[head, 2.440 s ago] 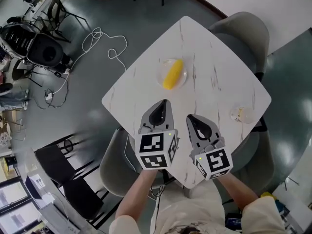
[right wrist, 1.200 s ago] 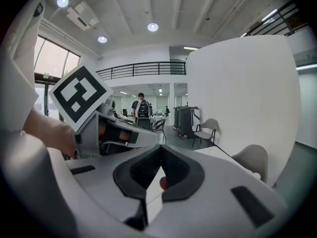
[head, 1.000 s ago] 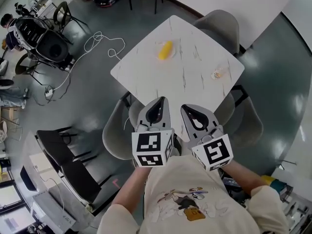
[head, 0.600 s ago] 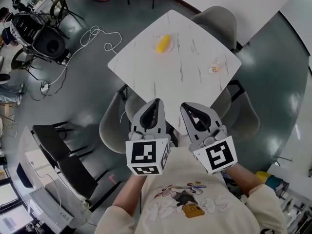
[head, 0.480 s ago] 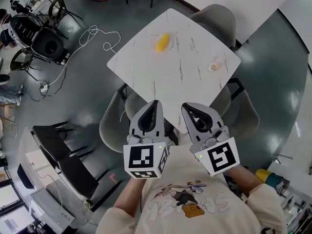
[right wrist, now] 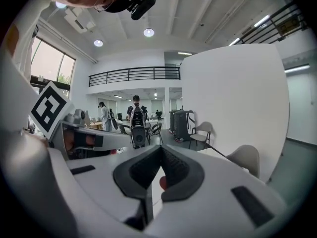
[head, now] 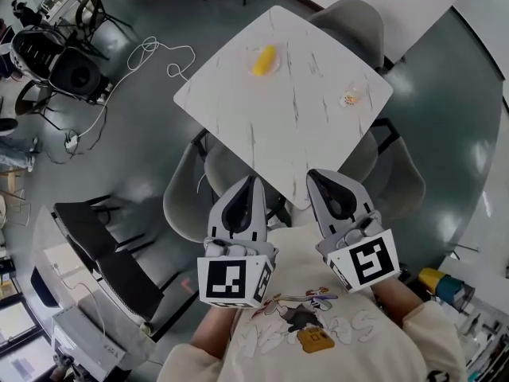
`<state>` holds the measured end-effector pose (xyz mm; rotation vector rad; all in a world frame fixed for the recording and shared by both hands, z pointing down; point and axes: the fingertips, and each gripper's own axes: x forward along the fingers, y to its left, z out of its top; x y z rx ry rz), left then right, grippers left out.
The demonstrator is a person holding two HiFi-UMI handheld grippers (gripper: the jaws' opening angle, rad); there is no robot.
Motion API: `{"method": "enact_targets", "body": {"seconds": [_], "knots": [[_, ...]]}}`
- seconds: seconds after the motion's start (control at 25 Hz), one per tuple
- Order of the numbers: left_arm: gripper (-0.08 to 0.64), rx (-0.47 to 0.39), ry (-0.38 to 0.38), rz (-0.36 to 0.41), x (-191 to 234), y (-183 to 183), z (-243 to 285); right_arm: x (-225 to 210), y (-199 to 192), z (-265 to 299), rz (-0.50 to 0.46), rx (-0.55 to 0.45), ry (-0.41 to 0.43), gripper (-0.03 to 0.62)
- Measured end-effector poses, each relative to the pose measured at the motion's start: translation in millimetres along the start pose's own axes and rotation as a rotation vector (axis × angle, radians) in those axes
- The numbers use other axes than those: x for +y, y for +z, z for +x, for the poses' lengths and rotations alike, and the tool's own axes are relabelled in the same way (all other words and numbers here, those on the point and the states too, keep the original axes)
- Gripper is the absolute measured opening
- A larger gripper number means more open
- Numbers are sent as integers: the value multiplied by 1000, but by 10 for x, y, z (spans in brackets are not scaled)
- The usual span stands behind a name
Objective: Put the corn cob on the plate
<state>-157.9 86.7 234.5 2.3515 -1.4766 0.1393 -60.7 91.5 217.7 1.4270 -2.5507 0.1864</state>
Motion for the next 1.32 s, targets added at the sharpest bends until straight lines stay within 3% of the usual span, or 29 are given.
{"method": "enact_targets", "body": {"seconds": [0.6,1.32], "knots": [[8,11,-11,-65,-169,-223,-216,67,-156,-226,96,4,-59,5],[9,18,-20,-67,-280,-321,-237,126,-314,-298,101,15,-50,5]]}}
